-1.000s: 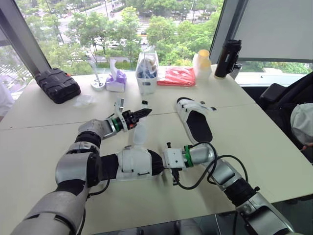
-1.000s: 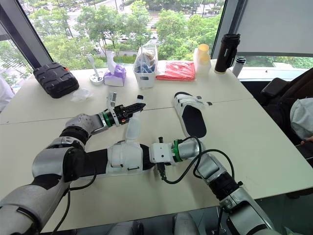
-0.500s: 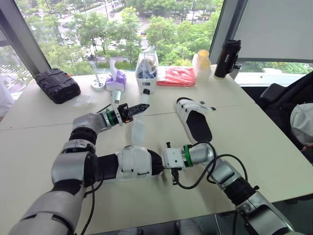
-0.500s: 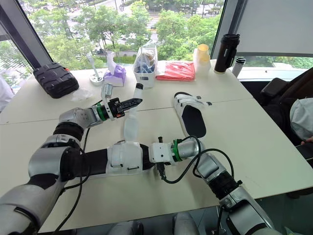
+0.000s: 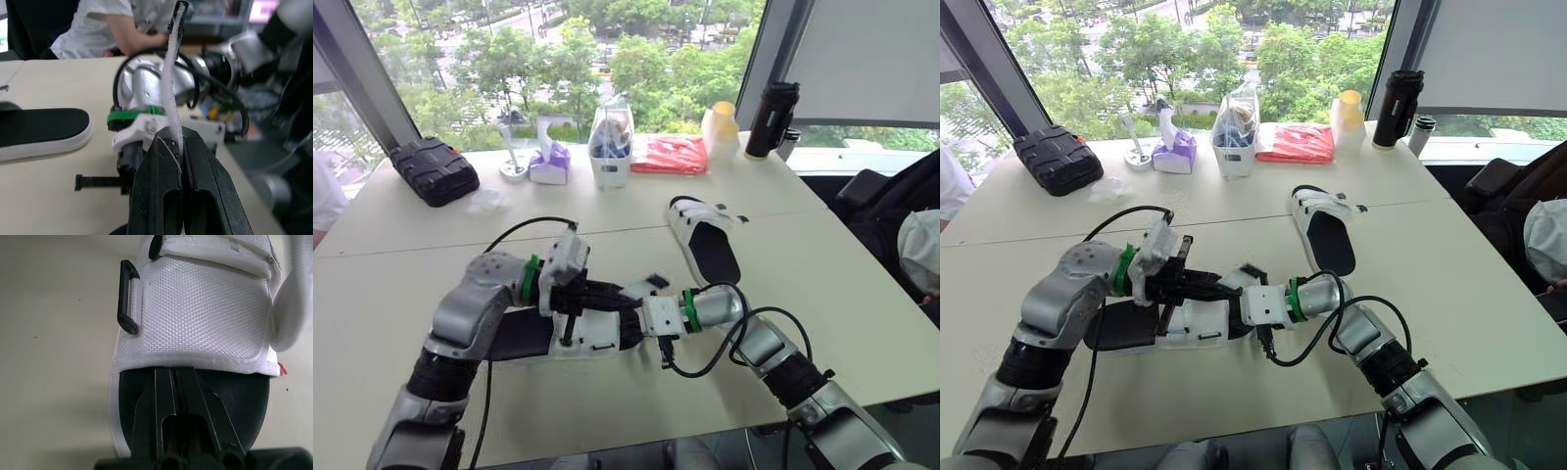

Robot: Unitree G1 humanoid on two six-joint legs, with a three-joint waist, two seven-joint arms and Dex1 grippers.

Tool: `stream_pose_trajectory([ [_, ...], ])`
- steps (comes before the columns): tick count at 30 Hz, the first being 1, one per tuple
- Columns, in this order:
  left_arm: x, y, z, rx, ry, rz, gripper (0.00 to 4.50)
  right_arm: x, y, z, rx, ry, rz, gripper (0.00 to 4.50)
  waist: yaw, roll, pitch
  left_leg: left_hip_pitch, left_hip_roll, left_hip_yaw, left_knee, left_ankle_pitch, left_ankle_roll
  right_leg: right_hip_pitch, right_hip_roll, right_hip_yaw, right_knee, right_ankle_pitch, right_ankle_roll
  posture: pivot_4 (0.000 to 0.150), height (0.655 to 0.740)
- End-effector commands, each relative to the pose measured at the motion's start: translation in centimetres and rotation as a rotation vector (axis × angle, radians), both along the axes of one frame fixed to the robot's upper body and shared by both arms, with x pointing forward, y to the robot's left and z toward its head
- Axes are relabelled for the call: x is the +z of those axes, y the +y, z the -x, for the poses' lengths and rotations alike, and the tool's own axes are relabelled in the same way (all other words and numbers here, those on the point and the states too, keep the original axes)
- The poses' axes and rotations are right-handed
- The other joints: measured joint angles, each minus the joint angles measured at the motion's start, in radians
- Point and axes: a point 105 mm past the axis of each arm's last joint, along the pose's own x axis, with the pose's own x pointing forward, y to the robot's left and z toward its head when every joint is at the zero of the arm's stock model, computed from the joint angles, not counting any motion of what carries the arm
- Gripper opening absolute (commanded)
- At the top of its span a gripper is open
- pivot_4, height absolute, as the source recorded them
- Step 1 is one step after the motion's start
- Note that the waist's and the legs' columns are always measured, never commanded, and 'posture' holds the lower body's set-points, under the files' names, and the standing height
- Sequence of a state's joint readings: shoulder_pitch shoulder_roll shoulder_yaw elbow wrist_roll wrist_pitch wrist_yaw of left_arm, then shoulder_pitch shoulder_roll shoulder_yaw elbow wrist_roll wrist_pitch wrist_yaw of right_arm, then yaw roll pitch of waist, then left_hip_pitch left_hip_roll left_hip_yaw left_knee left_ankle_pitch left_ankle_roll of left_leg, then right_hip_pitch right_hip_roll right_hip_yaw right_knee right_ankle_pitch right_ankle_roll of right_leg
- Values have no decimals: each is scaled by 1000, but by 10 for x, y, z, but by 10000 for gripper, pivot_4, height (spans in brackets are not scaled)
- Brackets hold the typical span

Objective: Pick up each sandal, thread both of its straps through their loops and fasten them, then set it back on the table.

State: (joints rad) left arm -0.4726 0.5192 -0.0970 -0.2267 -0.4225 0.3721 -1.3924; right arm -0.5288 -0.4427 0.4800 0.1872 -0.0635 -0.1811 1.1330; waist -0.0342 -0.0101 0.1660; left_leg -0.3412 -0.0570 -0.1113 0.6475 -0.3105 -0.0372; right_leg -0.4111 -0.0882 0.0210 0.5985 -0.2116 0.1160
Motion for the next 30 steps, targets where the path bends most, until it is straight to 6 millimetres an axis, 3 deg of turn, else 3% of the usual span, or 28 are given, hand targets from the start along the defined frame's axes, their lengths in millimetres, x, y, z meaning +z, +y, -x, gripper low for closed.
stream_pose_trajectory([
  [1,7,2,13,-77,-187,-34,539,-39,-13,17,43,116,153,0,1,0,0,0,0,0,0,0,0,0,0,0,-1,0,0,1500,7400],
  [10,-13,2,31,-223,-436,-94,539,-41,-11,17,76,122,169,0,9,0,0,0,0,1,-1,-2,3,0,0,0,-3,0,0,1500,7400],
  [16,-29,0,40,-300,-448,-130,539,-42,-12,17,88,121,179,0,14,0,0,0,0,1,-1,-2,3,0,0,0,-2,0,0,1500,7400],
  [19,-32,1,47,-316,-441,-137,8361,-42,-14,16,89,118,185,0,15,0,0,0,0,1,-1,-2,4,0,0,0,-2,0,0,1500,7400],
  [26,-27,6,48,-279,-393,-141,41883,-42,-14,13,87,112,187,0,16,1,0,2,0,1,0,-2,4,2,0,0,-2,-2,-3,1500,7400],
  [30,4,14,27,-125,-351,-82,43608,-40,-12,8,88,100,185,0,15,0,0,2,0,1,0,-2,4,2,1,0,-1,-2,-3,1500,7400],
])
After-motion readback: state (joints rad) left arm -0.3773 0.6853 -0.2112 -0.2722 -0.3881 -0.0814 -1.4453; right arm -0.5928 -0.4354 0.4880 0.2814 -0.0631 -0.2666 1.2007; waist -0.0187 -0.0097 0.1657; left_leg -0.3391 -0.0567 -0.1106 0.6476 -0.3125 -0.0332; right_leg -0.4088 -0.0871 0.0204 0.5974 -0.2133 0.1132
